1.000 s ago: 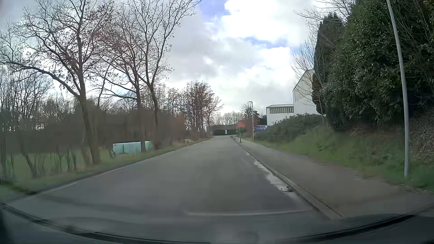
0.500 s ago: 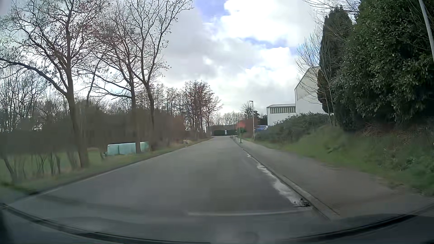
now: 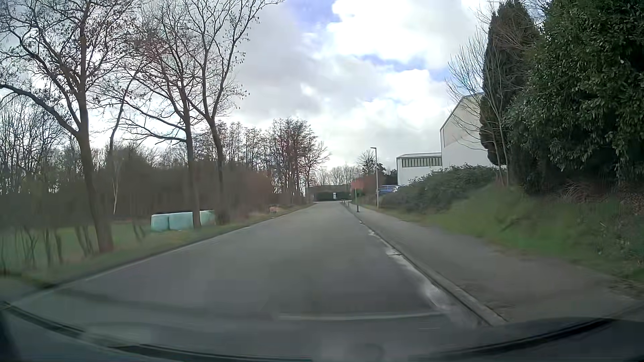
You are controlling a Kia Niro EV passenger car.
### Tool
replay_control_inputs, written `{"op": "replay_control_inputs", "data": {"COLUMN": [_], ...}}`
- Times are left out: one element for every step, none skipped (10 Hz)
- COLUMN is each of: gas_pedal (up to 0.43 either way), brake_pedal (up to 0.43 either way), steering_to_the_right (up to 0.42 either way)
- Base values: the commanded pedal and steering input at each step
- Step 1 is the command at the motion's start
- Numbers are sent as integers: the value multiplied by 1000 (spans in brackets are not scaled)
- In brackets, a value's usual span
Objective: Follow the waypoints while adhering to traffic rules and regulations
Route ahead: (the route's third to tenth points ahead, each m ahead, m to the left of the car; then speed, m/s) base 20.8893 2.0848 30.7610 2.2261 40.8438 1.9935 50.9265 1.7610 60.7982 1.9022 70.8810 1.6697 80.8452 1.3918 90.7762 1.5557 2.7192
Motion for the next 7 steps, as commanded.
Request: {"op": "replay_control_inputs", "data": {"gas_pedal": [20,98,98,98,87,79,79], "brake_pedal": [0,0,0,0,0,0,0], "steering_to_the_right": [0,0,0,0,0,0,0]}}
